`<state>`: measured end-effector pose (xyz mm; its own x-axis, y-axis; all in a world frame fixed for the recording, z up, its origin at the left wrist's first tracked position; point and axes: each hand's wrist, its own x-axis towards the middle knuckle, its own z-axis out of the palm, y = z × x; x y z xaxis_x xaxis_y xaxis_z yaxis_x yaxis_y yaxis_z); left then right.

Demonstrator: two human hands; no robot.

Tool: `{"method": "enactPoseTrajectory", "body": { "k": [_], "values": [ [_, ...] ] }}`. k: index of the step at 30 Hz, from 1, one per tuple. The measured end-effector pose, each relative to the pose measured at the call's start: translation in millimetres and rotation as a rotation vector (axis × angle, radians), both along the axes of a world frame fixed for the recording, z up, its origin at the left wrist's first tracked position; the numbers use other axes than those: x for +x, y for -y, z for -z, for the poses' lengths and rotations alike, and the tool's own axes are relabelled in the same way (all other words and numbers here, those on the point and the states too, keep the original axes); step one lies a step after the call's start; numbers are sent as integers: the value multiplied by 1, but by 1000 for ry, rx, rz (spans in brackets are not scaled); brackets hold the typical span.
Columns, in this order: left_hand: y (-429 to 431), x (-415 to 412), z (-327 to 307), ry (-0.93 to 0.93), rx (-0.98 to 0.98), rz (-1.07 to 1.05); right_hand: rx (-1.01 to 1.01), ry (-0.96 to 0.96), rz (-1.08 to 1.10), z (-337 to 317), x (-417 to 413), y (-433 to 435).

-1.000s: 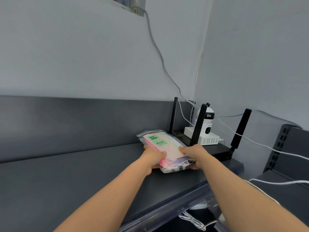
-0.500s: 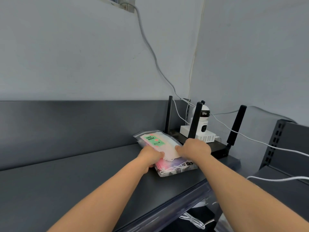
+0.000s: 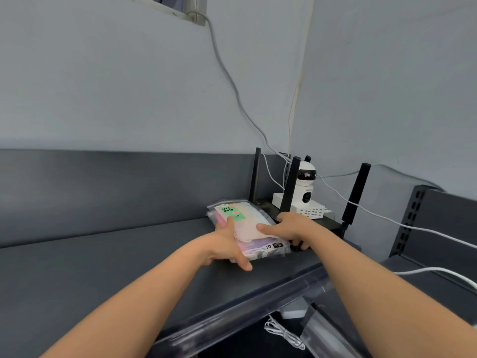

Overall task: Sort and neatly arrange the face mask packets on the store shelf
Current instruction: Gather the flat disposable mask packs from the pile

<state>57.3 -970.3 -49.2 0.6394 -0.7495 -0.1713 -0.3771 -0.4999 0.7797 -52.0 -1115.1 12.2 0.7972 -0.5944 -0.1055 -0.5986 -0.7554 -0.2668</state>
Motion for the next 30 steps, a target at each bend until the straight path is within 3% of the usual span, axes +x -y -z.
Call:
{"method": "enactPoseTrajectory", "body": {
  "k": [3, 9, 13, 19, 25, 30],
  "values": [
    [6, -12, 0, 155, -32, -73, 174, -40, -121, -1, -10, 1],
    [19, -26, 5, 312, -66, -102, -271, -72, -172, 2, -7, 12],
    [16, -27, 1, 263, -25, -70, -321, -54, -186, 4, -7, 17],
    [15, -23, 2, 389, -71, -149, -421, -45, -199, 10, -3, 18],
    [-1, -20, -6, 315, -108, -121, -324, 0, -191, 0, -2, 7],
    [-35, -18, -19, 401, -45, -218, -292, 130, -278, -5, 11, -17]
  ]
}}
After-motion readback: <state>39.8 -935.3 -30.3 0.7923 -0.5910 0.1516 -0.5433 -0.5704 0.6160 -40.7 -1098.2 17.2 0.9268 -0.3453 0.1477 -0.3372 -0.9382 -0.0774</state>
